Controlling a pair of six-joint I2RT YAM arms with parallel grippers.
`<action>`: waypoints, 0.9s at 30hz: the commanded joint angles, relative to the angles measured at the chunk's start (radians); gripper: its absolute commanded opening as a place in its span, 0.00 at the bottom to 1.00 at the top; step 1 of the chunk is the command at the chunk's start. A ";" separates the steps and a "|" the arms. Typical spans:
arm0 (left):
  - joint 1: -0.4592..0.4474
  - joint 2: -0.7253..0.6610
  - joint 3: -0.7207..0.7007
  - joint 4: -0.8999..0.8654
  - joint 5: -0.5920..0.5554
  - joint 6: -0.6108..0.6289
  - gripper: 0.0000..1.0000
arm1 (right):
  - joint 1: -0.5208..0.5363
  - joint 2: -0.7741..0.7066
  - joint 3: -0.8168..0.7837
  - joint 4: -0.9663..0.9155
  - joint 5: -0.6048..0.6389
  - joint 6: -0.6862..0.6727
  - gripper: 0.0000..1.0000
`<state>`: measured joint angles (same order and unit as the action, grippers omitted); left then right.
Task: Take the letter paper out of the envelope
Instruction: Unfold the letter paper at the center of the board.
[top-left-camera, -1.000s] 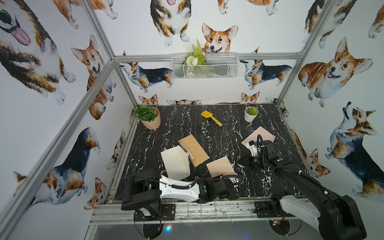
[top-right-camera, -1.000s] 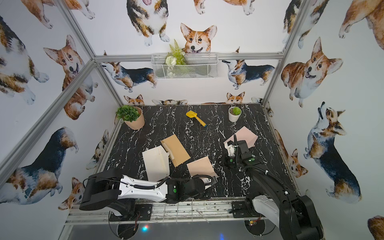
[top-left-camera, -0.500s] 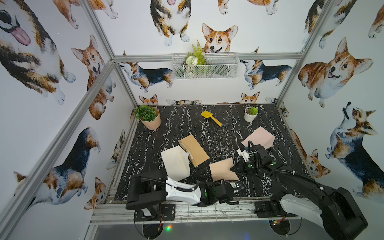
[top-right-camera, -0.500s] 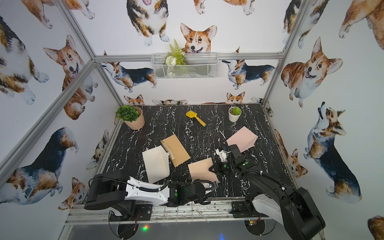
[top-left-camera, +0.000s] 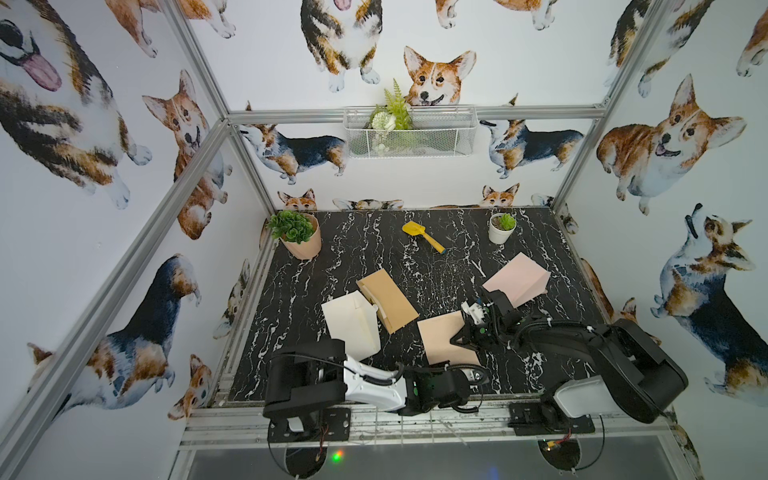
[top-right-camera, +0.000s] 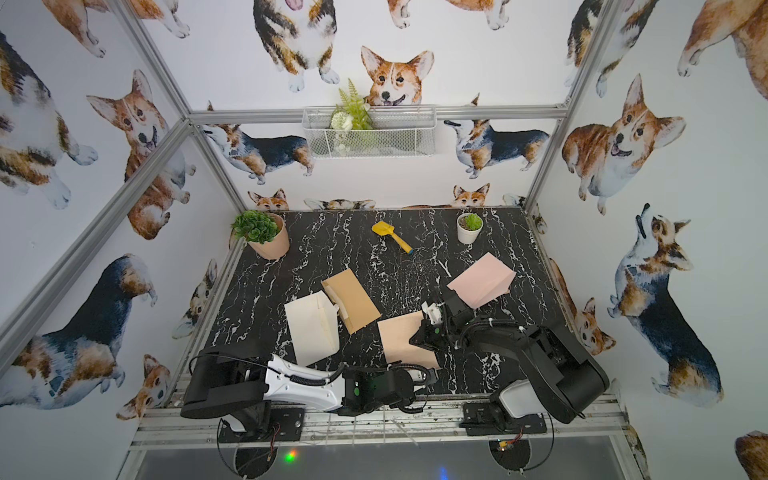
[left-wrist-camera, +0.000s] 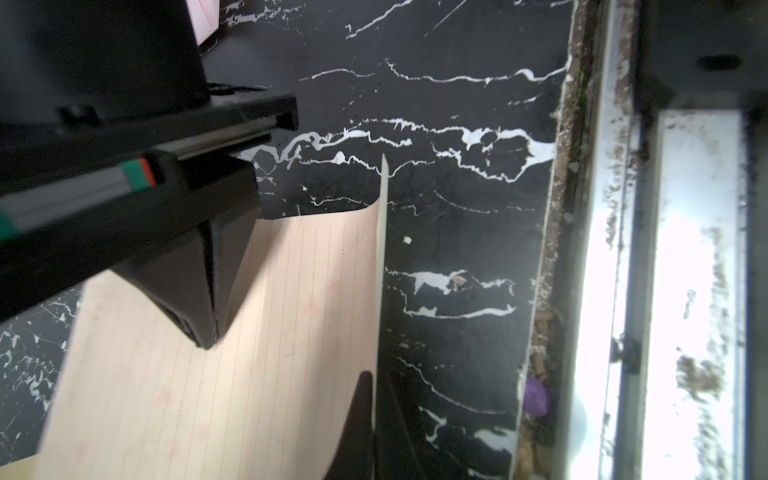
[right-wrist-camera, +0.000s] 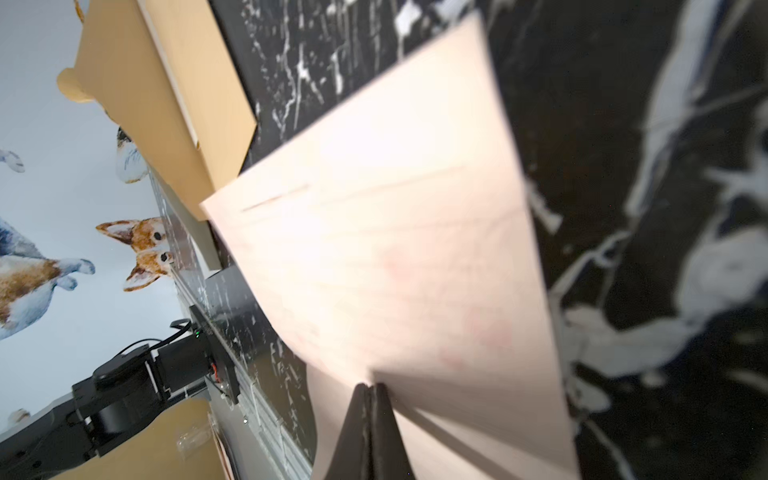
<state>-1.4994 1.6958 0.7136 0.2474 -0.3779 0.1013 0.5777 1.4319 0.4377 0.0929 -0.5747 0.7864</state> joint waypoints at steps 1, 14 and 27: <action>-0.005 -0.003 -0.009 0.013 -0.025 -0.004 0.19 | 0.002 0.050 0.006 0.079 0.051 0.016 0.00; -0.039 -0.078 -0.064 -0.015 -0.022 -0.148 0.34 | 0.001 0.134 0.034 0.080 0.201 -0.014 0.00; -0.036 -0.215 -0.013 -0.223 -0.233 -0.184 0.41 | -0.027 0.002 0.040 -0.133 0.373 -0.121 0.00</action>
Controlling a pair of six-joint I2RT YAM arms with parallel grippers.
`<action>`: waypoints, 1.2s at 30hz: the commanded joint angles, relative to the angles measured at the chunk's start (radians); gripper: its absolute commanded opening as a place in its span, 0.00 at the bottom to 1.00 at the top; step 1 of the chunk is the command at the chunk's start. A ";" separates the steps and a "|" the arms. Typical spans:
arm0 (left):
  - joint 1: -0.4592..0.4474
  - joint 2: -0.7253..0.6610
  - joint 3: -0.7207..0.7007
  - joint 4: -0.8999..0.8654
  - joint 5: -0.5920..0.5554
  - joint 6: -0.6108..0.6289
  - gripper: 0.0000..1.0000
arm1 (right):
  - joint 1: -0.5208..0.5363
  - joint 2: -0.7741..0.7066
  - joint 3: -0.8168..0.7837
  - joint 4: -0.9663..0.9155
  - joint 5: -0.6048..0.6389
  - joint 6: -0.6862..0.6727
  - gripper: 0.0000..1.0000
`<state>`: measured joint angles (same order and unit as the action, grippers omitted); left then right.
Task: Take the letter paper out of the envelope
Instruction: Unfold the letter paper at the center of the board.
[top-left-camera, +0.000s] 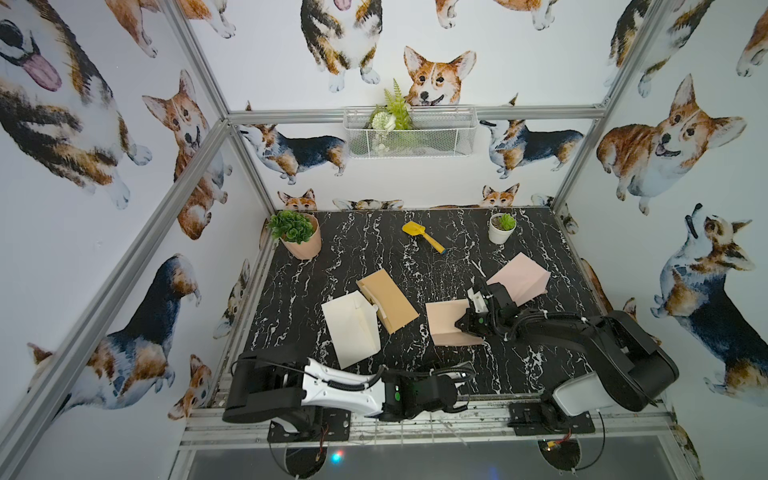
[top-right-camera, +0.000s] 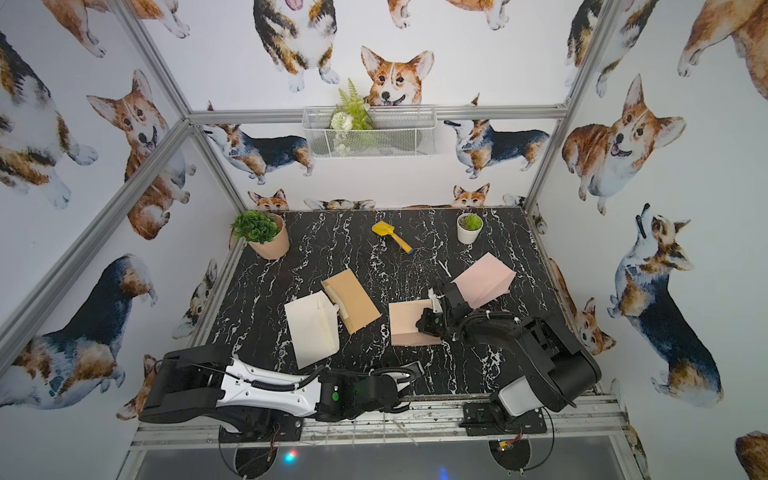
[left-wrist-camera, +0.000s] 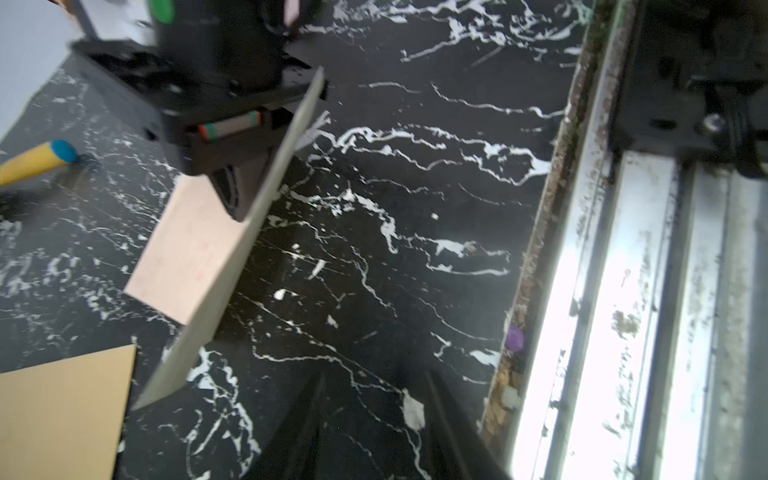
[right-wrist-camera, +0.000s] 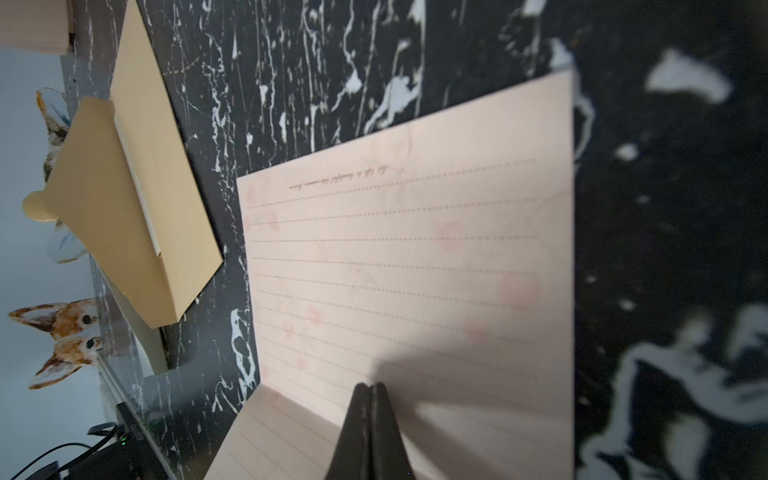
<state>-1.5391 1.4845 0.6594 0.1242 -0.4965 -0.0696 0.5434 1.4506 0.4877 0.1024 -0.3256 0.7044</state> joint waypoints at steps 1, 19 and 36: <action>0.012 0.005 0.074 -0.139 -0.134 -0.016 0.41 | 0.016 -0.028 -0.017 -0.156 0.150 -0.040 0.00; 0.362 0.236 0.182 0.085 0.386 -0.233 0.00 | 0.039 -0.131 -0.138 -0.078 0.212 0.021 0.00; 0.323 0.338 0.111 0.216 0.445 -0.331 0.00 | 0.038 -0.046 -0.127 -0.027 0.201 0.032 0.00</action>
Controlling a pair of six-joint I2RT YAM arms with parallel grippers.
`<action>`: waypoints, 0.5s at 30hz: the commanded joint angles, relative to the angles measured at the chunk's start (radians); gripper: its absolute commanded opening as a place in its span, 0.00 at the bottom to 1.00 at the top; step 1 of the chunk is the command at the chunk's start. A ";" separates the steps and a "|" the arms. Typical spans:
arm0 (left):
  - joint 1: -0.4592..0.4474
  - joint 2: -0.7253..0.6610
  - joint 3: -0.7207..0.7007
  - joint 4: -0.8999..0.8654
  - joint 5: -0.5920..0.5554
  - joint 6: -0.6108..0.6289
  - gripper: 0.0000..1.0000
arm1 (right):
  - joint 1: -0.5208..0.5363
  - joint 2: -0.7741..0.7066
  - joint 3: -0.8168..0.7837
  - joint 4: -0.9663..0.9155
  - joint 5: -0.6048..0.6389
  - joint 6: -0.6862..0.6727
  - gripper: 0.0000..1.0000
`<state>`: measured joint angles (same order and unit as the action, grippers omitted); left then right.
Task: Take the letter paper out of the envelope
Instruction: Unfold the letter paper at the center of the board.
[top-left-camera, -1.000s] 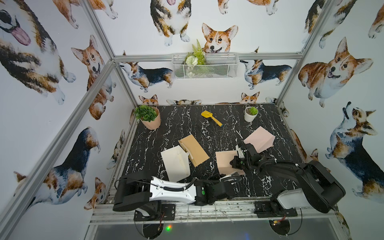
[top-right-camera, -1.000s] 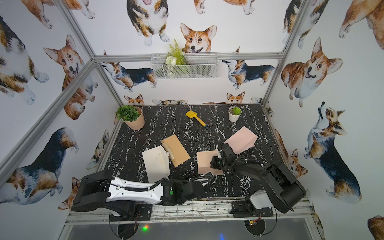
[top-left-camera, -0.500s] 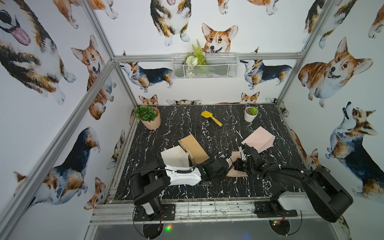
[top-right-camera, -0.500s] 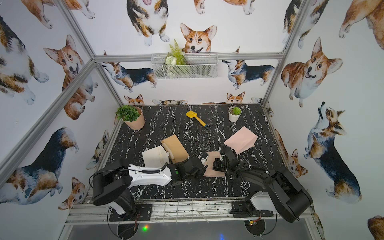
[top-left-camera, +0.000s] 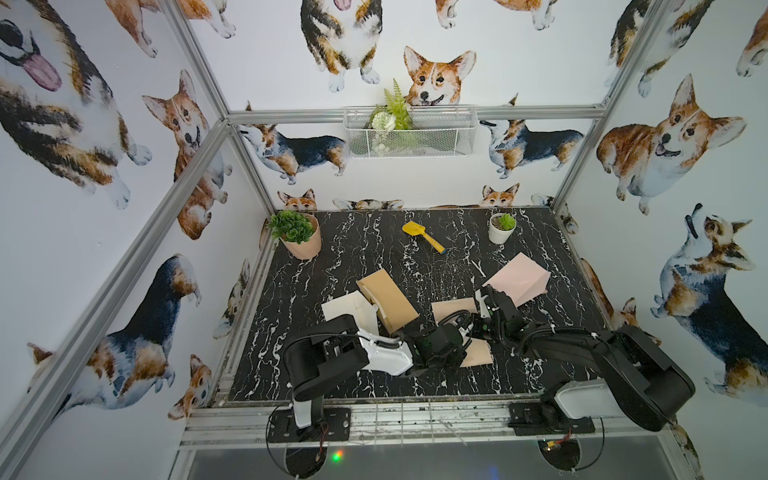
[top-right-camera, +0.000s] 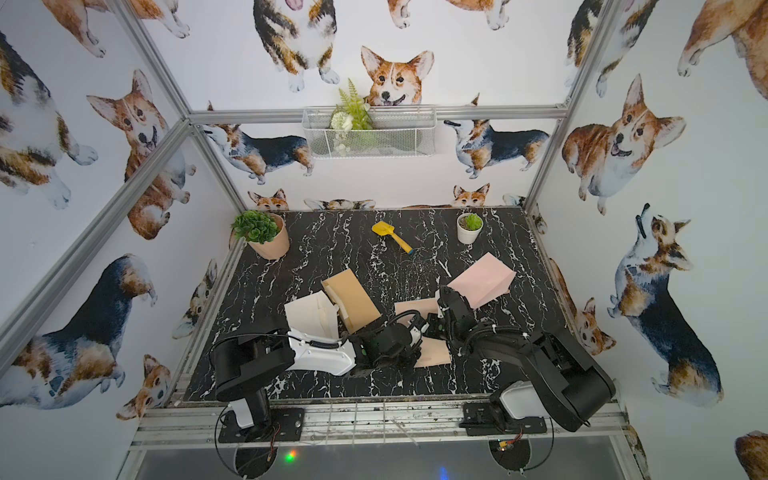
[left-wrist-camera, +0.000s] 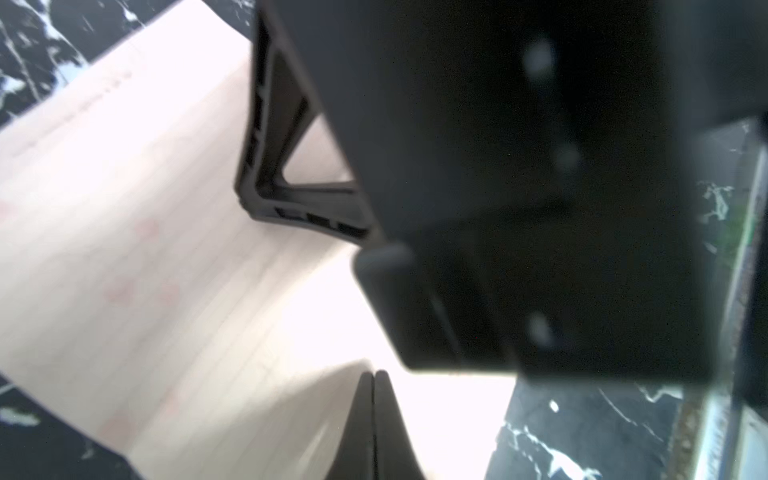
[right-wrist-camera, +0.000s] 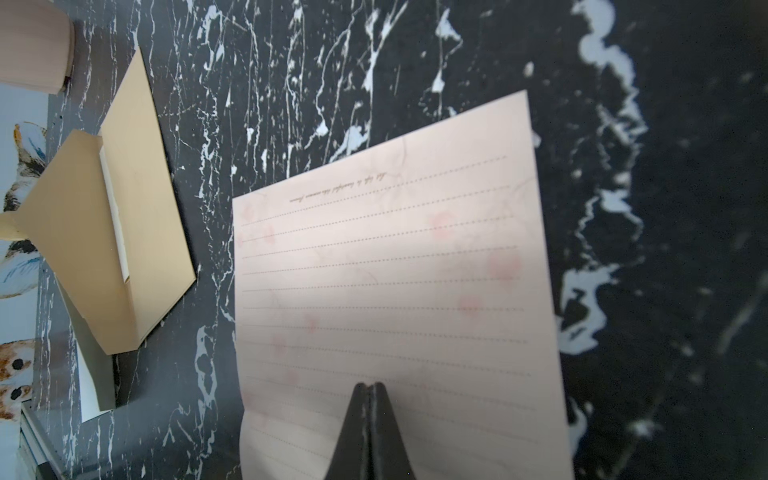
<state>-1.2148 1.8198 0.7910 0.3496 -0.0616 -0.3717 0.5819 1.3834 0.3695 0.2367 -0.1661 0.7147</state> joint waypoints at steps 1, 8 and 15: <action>-0.002 -0.001 -0.028 -0.009 0.006 -0.032 0.00 | 0.000 0.023 -0.009 -0.158 0.041 0.023 0.00; -0.003 -0.038 -0.046 -0.028 -0.003 -0.027 0.00 | -0.020 0.033 0.003 -0.161 0.057 0.005 0.00; -0.007 -0.080 -0.081 -0.030 -0.004 -0.035 0.00 | -0.151 0.083 0.023 -0.140 0.005 -0.038 0.00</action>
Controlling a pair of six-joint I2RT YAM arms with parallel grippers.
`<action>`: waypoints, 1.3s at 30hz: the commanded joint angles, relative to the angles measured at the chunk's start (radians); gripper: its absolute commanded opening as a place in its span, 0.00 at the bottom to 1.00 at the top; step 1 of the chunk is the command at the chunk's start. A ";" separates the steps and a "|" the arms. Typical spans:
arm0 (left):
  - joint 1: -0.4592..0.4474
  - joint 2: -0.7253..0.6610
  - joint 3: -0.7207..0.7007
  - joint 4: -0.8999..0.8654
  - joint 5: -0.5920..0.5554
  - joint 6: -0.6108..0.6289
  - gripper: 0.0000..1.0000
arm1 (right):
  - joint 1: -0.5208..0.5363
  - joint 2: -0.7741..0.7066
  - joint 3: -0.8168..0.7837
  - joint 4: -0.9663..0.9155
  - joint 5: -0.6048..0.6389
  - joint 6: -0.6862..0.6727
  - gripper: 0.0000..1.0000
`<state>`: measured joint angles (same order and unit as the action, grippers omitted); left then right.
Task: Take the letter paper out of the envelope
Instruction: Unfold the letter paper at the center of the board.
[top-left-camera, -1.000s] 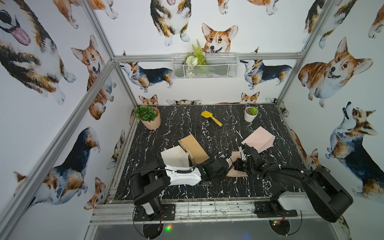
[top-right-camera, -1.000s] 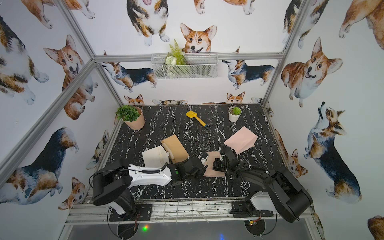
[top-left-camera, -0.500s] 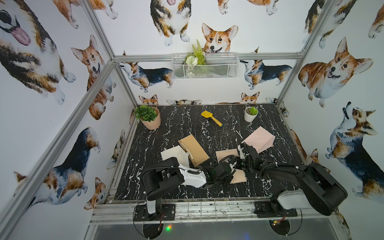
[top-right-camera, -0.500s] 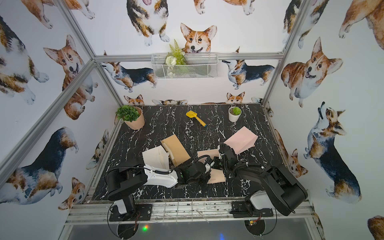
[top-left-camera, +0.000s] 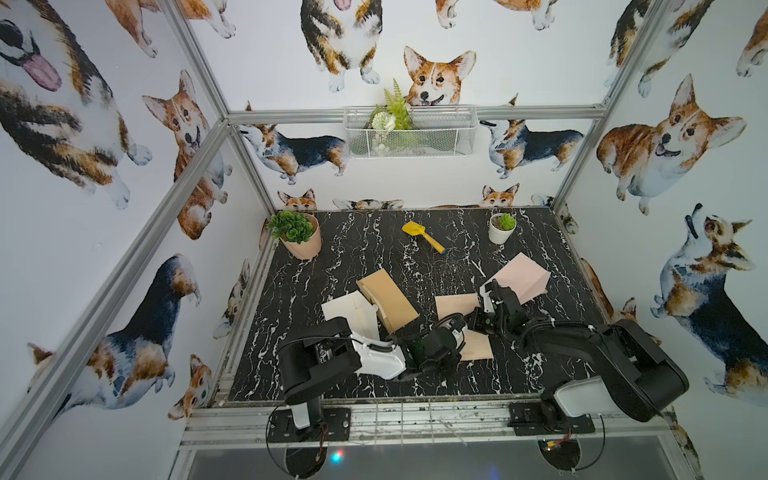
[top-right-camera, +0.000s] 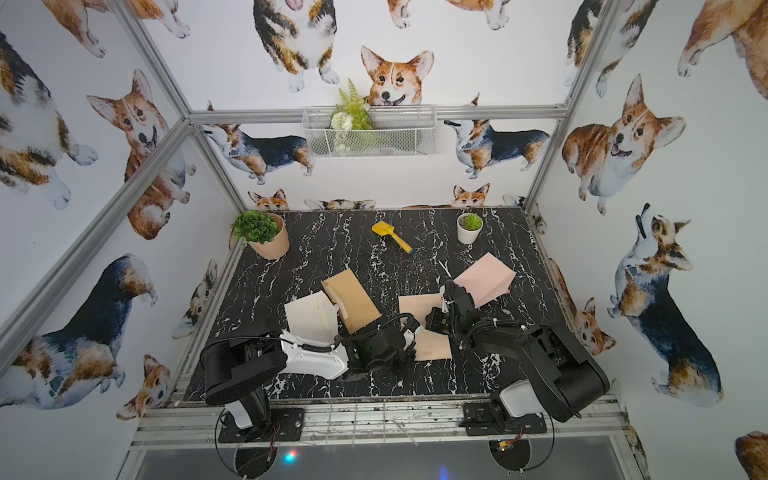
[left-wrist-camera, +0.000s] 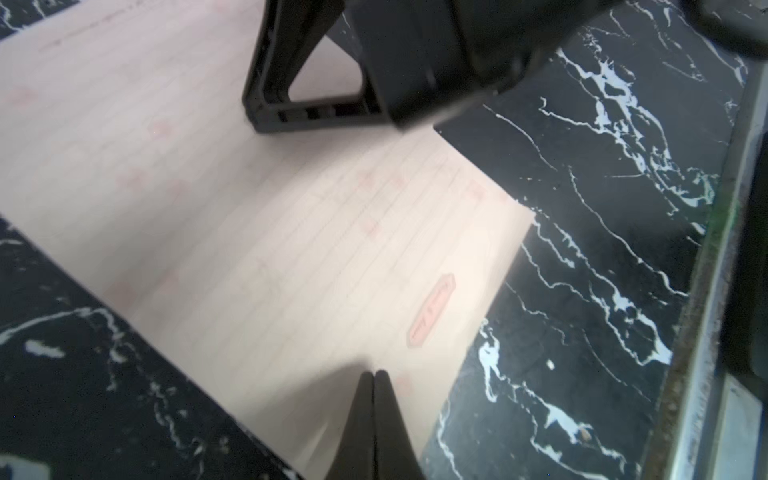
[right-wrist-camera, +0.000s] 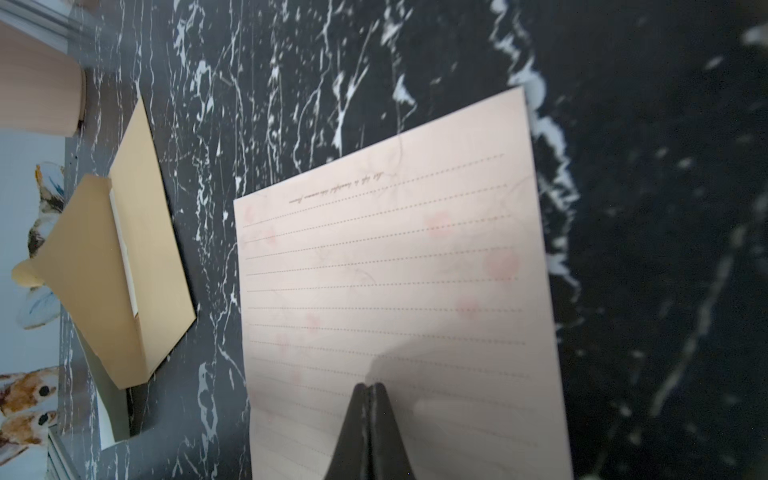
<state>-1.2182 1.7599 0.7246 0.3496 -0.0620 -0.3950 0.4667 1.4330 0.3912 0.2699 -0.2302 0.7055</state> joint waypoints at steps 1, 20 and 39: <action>-0.004 -0.027 -0.018 -0.031 -0.005 -0.011 0.00 | -0.041 0.045 0.009 -0.176 0.086 -0.038 0.00; 0.159 -0.451 -0.036 -0.244 -0.046 0.123 0.00 | -0.009 -0.225 0.107 -0.407 0.316 -0.114 0.00; 0.729 -0.531 -0.296 0.176 0.056 -0.133 0.60 | 0.355 0.074 0.449 -0.466 0.250 -0.121 0.24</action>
<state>-0.5900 1.1965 0.4404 0.3428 -0.1410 -0.4034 0.7792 1.4155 0.7971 -0.2161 -0.0280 0.5758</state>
